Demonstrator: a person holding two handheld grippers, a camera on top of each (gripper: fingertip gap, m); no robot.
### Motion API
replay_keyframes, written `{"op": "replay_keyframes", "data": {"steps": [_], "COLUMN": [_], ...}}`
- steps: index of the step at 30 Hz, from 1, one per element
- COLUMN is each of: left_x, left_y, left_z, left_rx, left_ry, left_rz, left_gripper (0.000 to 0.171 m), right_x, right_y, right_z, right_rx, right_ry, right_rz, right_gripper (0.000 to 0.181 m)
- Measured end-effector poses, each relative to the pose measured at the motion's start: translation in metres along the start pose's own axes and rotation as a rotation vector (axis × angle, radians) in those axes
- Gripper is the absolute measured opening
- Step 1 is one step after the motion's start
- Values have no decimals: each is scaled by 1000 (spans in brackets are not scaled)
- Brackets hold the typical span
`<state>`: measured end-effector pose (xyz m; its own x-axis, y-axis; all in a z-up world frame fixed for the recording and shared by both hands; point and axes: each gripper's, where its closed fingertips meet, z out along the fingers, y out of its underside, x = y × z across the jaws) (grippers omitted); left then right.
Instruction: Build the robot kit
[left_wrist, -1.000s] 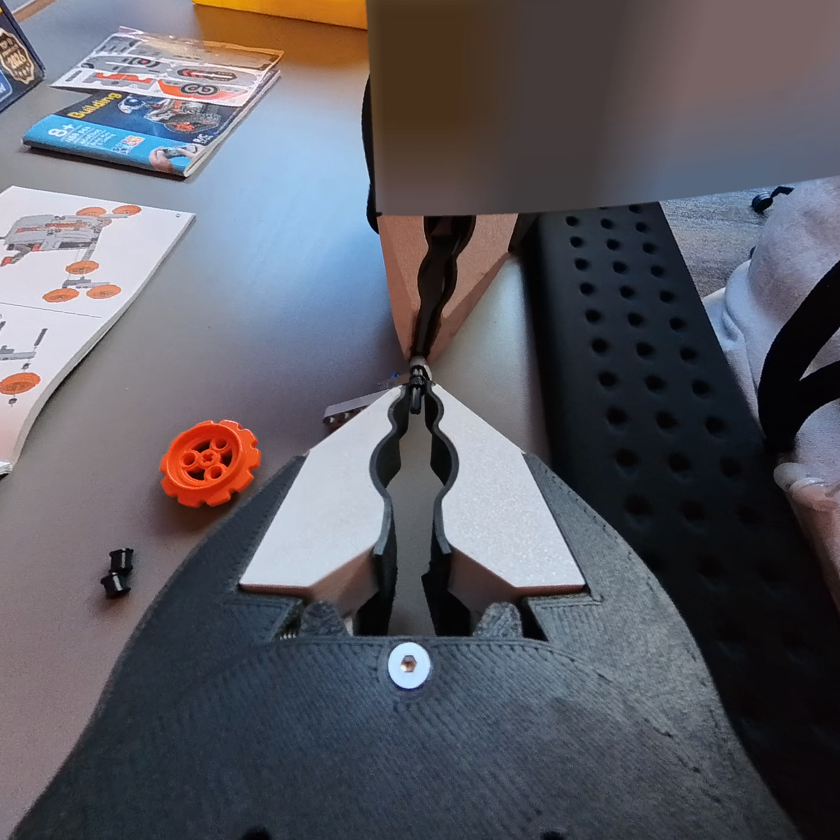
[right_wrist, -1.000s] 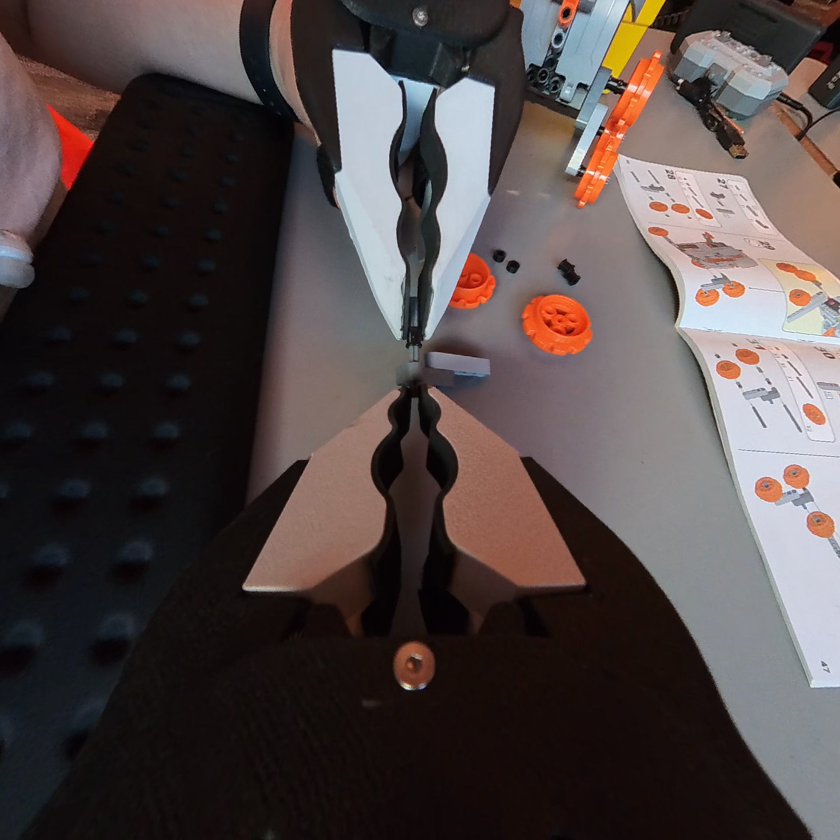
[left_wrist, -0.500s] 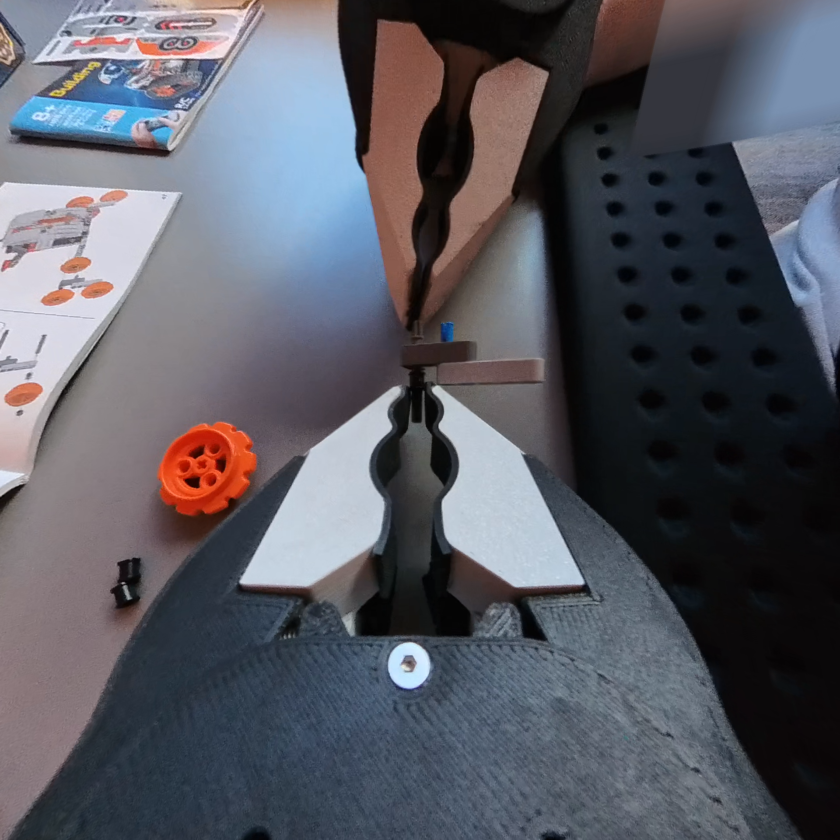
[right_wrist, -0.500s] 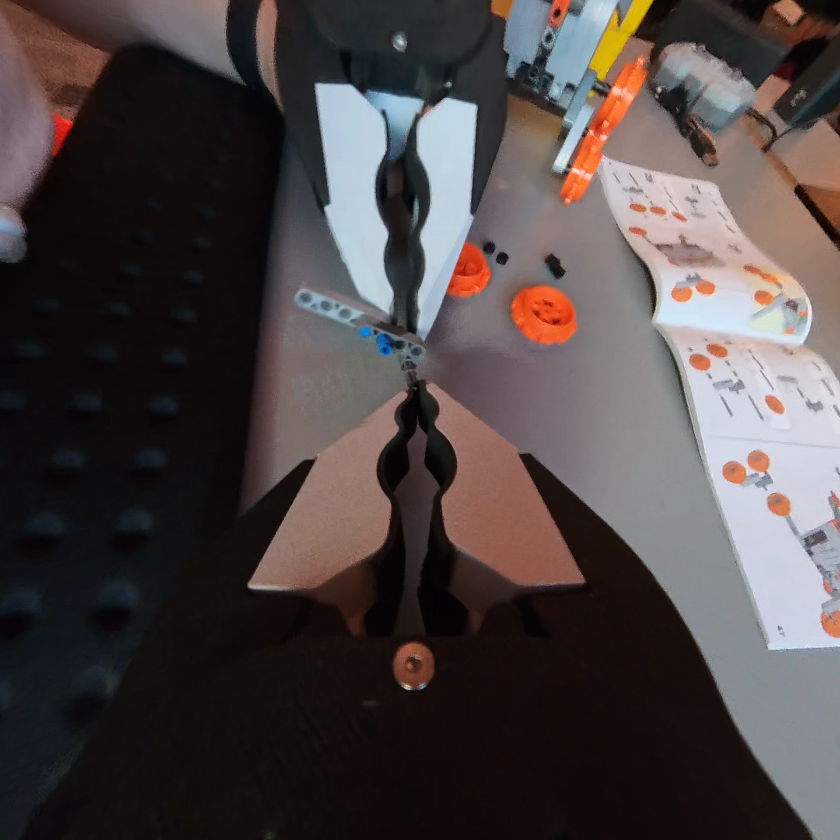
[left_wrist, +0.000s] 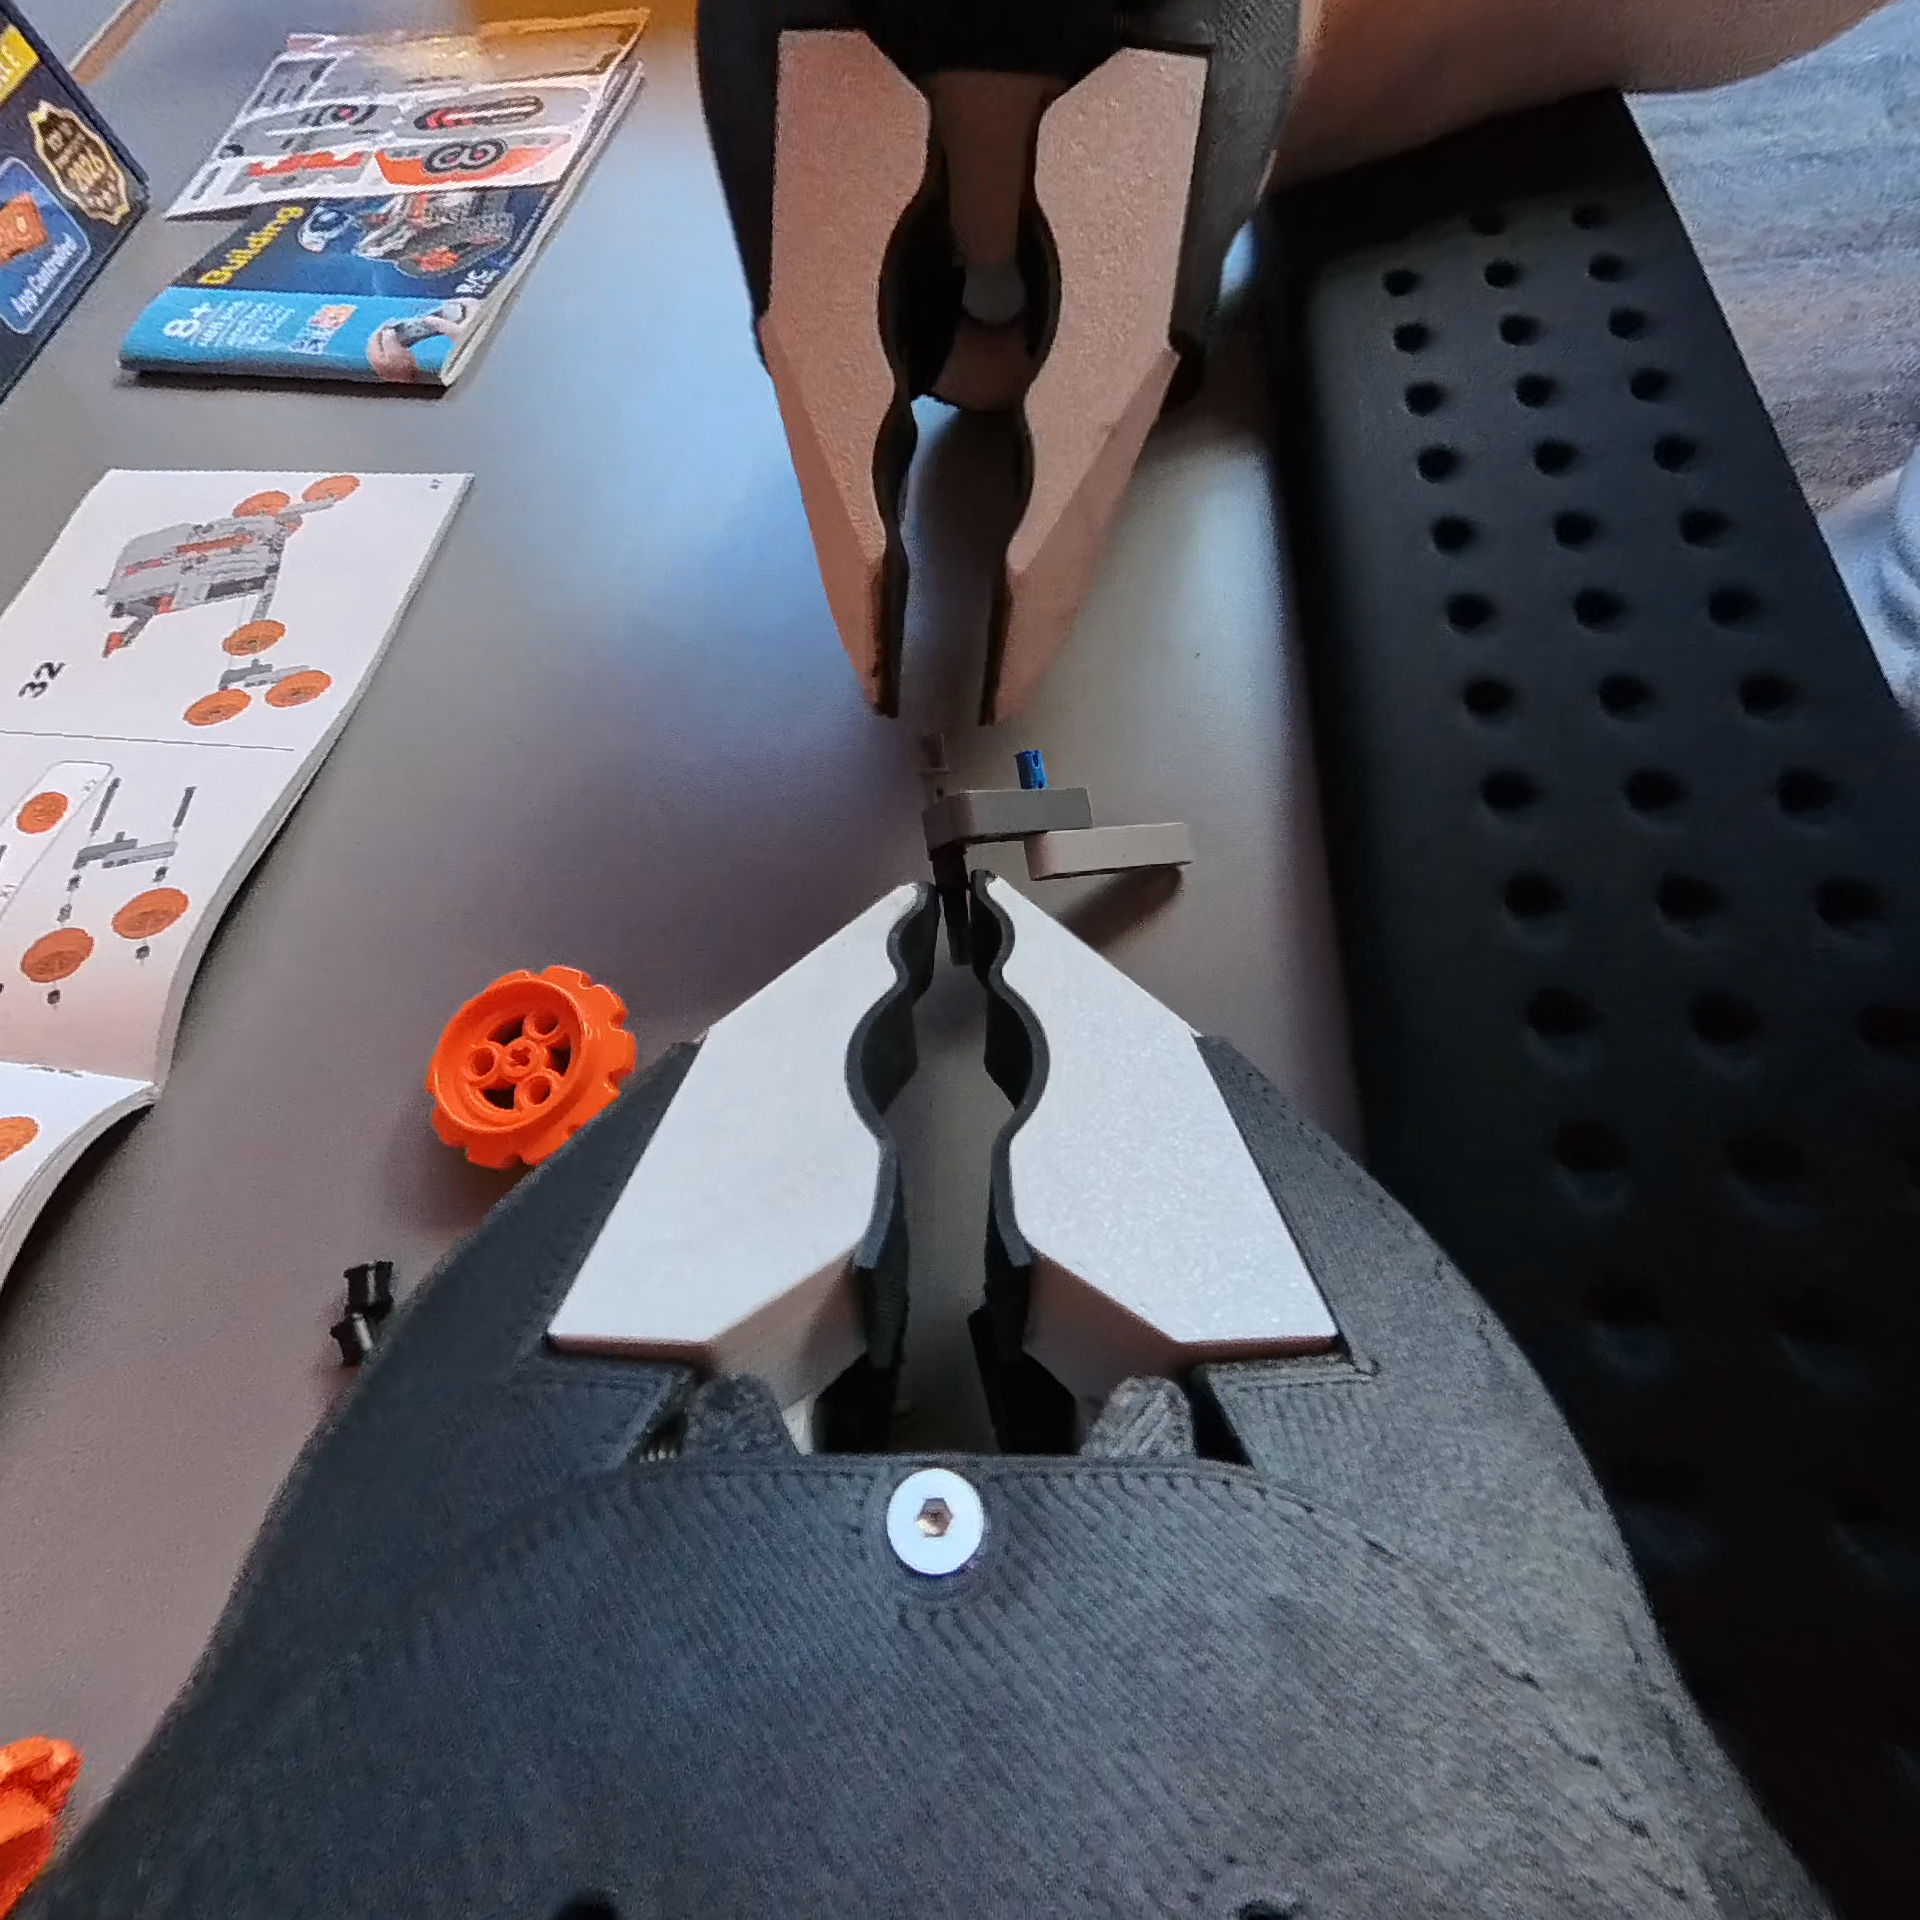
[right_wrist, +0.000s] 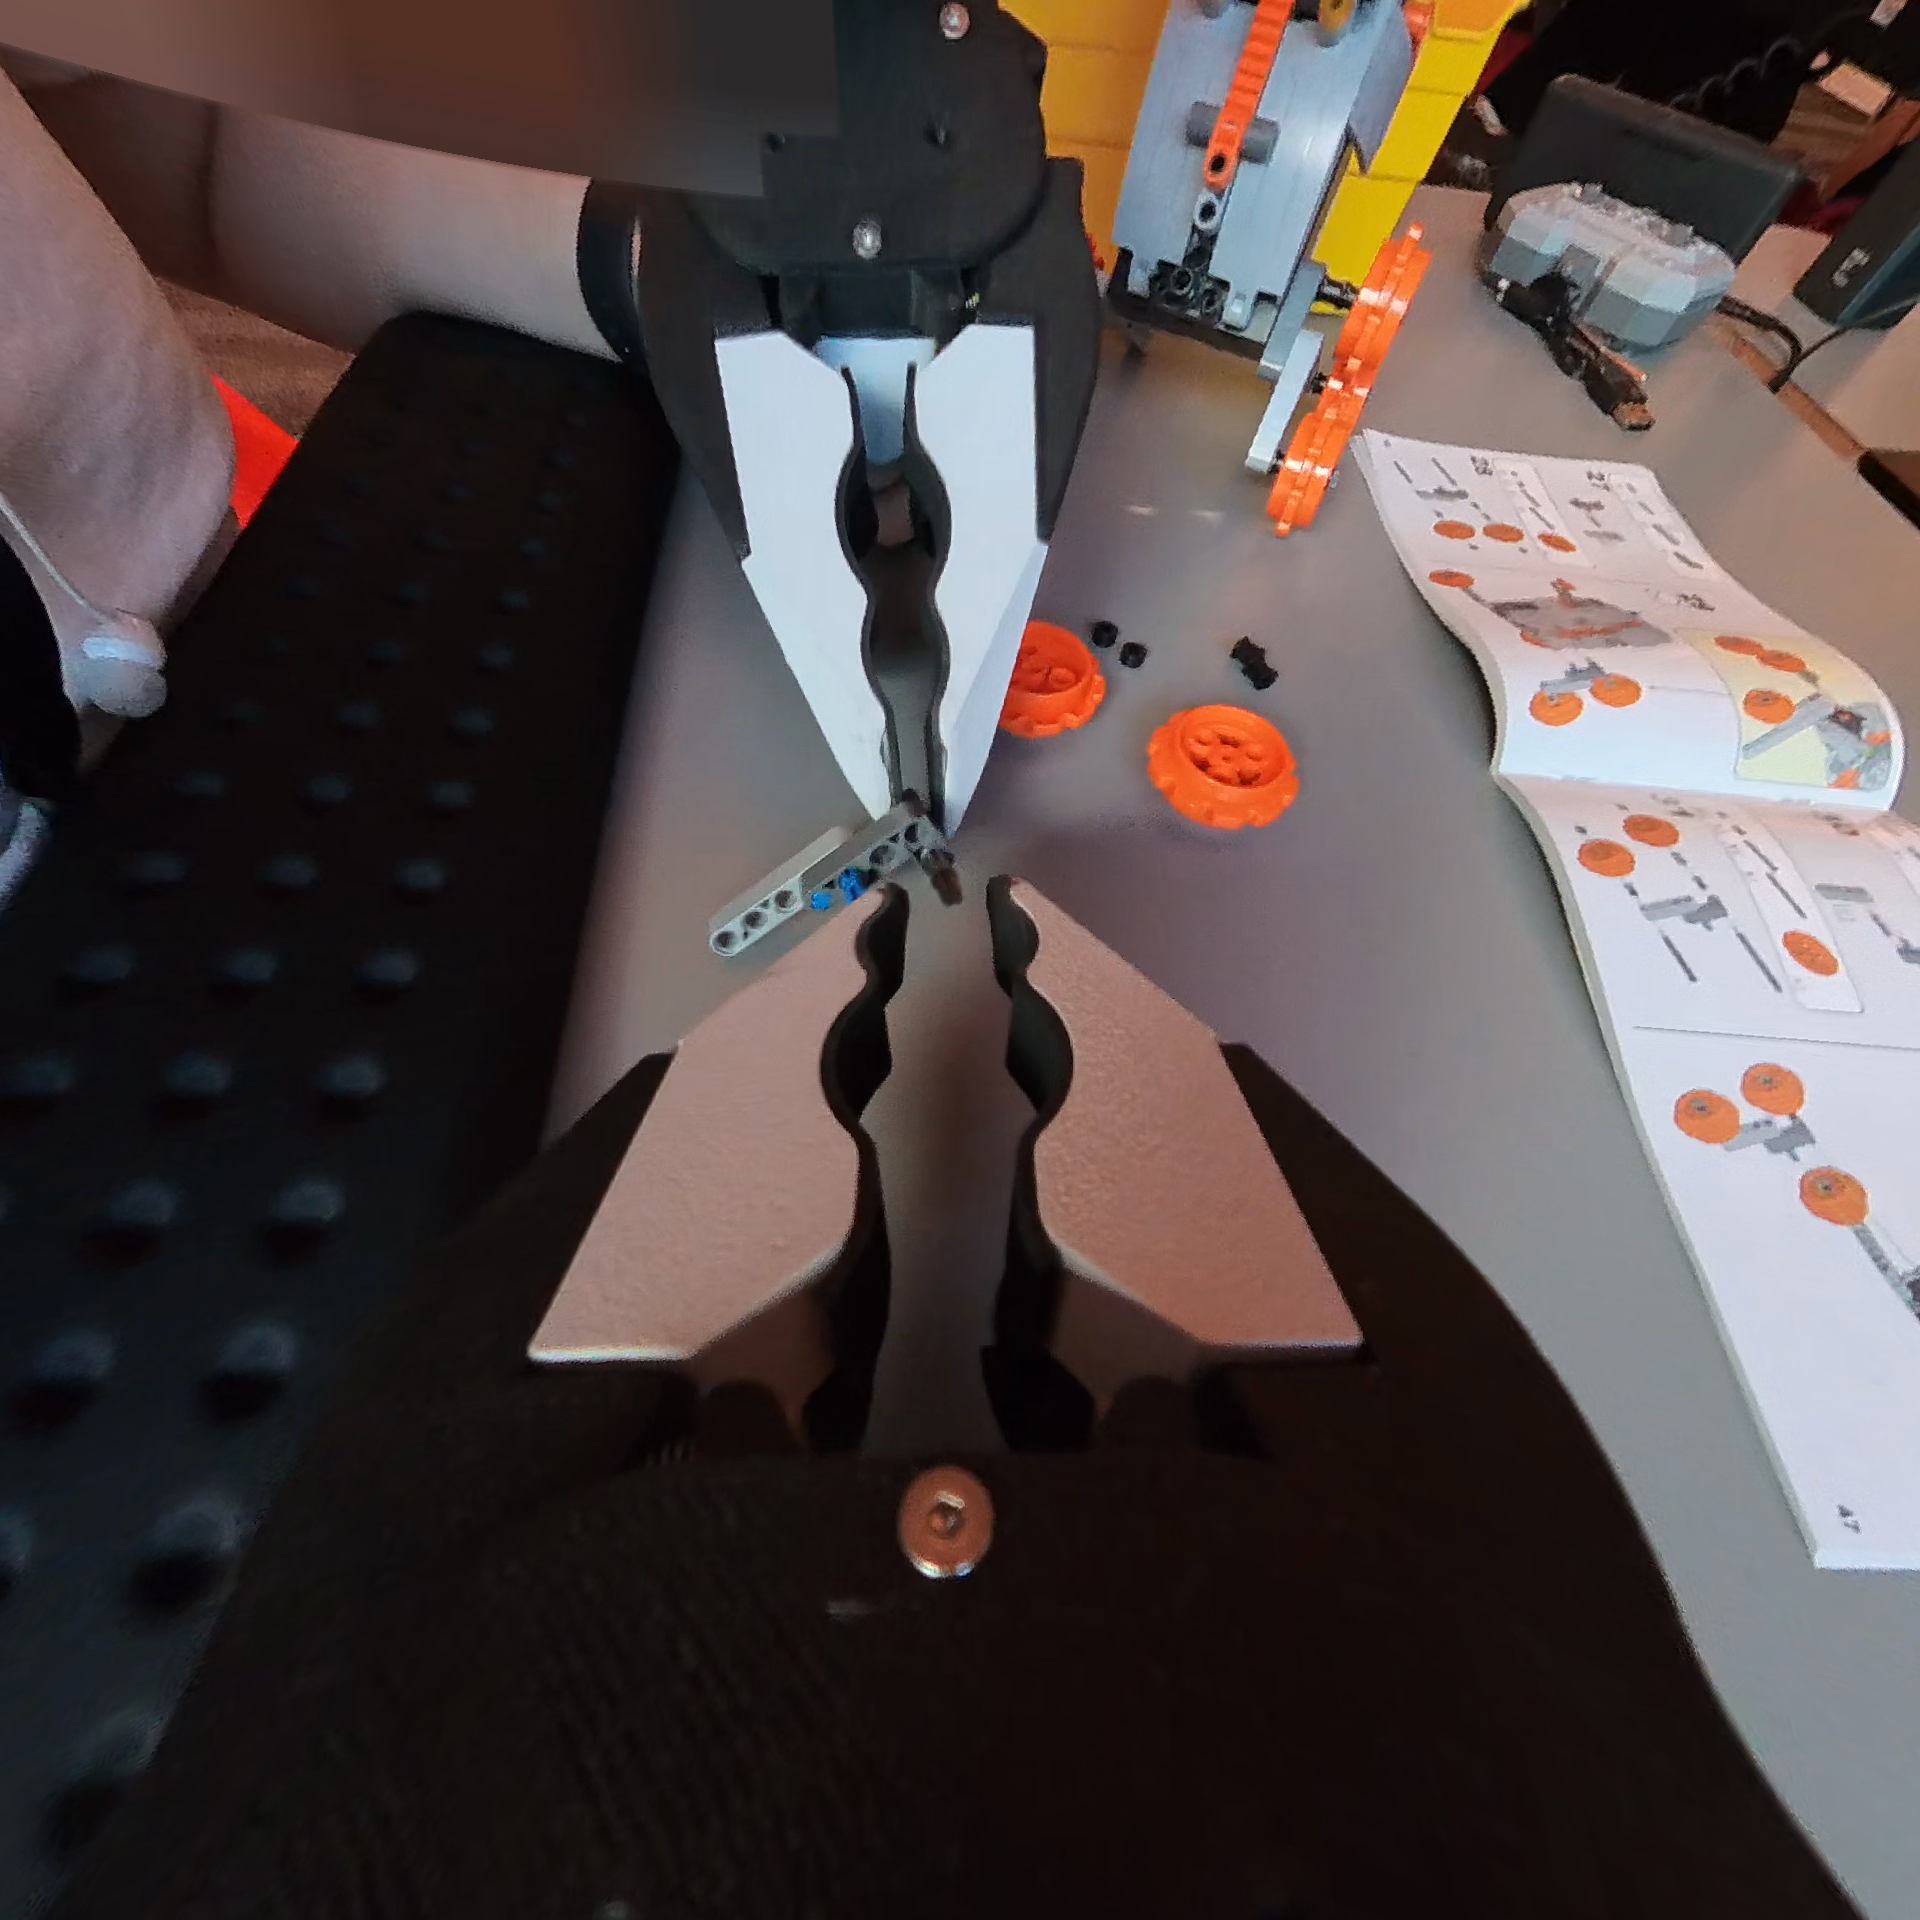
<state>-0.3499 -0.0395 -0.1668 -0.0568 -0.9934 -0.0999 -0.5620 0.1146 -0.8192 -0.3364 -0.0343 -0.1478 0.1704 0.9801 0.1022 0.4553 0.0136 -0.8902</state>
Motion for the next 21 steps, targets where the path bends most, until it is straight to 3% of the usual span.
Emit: {"op": "replay_keyframes", "data": {"steps": [5, 9, 18, 21], "left_x": [3, 0, -4, -9], "left_y": [0, -1, -15, -16], "left_z": [1, -2, -11, -17], "left_rx": [-38, -51, -96, -187], "left_ry": [-26, -60, -106, -91], "left_rz": [70, 103, 222, 267], "left_gripper": [5, 5, 5, 4], "right_x": [-7, -12, -4, 0], "right_y": [2, 8, 2, -8], "right_z": [6, 10, 5, -1], "right_rx": [-29, -81, -56, -18], "right_ry": [-10, 5, 76, 119], "right_rz": [-100, -184, -229, -250], "right_gripper": [2, 7, 17, 17]}}
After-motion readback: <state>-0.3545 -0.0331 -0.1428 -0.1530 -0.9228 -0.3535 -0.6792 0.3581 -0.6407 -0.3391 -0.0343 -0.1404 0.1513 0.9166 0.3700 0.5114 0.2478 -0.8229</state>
